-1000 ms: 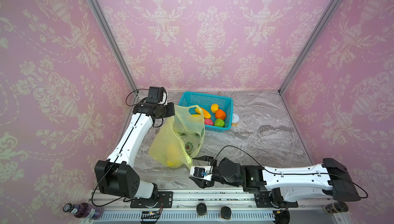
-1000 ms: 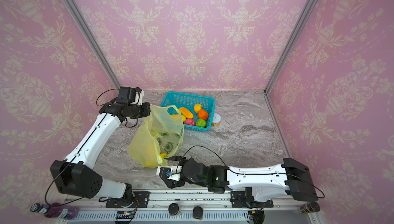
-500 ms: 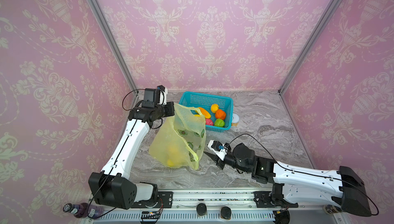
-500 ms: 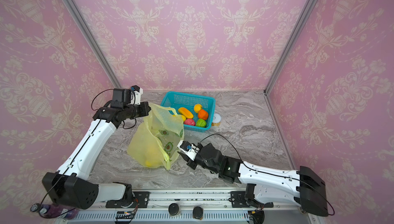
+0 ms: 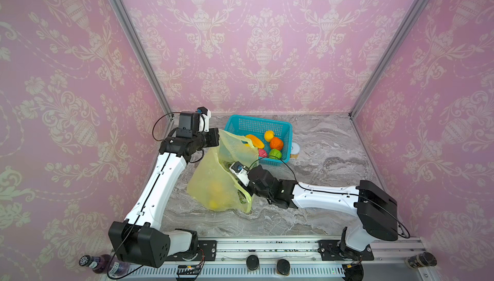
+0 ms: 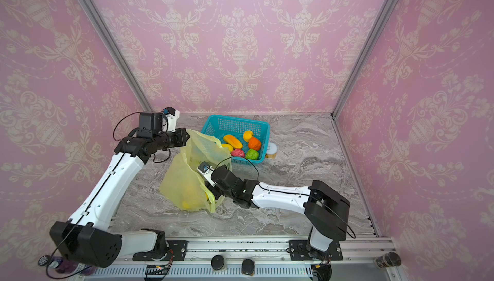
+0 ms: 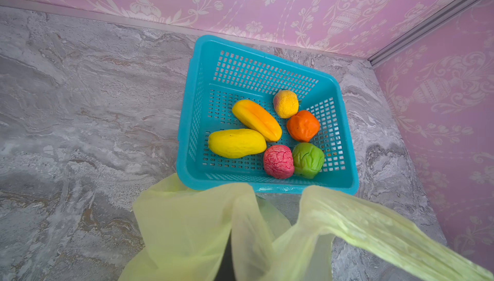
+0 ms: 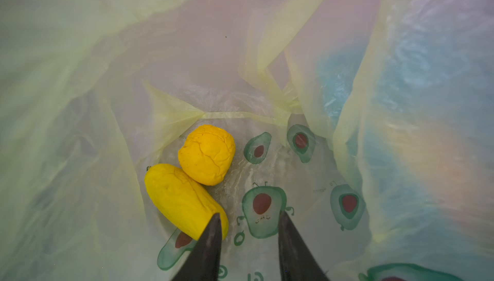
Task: Untie the knot of the plastic bag and take out the fruit
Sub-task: 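Lower the right gripper into the bag over the long yellow fruit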
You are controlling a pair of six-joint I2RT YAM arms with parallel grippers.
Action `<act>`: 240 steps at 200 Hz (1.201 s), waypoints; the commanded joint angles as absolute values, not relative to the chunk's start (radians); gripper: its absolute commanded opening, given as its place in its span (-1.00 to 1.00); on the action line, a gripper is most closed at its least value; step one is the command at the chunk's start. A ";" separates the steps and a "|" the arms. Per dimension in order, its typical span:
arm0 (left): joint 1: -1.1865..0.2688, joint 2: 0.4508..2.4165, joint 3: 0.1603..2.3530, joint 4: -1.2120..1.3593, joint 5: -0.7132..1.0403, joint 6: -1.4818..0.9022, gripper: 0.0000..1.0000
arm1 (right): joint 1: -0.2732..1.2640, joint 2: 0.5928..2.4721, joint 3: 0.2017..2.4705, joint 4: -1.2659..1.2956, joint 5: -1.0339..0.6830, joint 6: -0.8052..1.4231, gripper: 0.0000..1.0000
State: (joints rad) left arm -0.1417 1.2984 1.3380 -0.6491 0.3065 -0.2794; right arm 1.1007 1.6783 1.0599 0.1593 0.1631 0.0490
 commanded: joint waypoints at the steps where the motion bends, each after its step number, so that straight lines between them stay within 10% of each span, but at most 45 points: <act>1: -0.152 1.278 1.328 -0.633 0.334 -0.252 -1.00 | 1.097 1.699 1.077 0.136 0.122 0.096 -0.05; 160: -0.151 1.228 1.310 -0.604 0.328 -0.243 -1.00 | 1.096 1.942 1.276 -0.060 -0.021 0.163 0.73; 240: -0.150 1.226 1.308 -0.606 0.326 -0.240 -1.00 | 1.095 2.102 1.425 -0.151 -0.072 0.164 0.63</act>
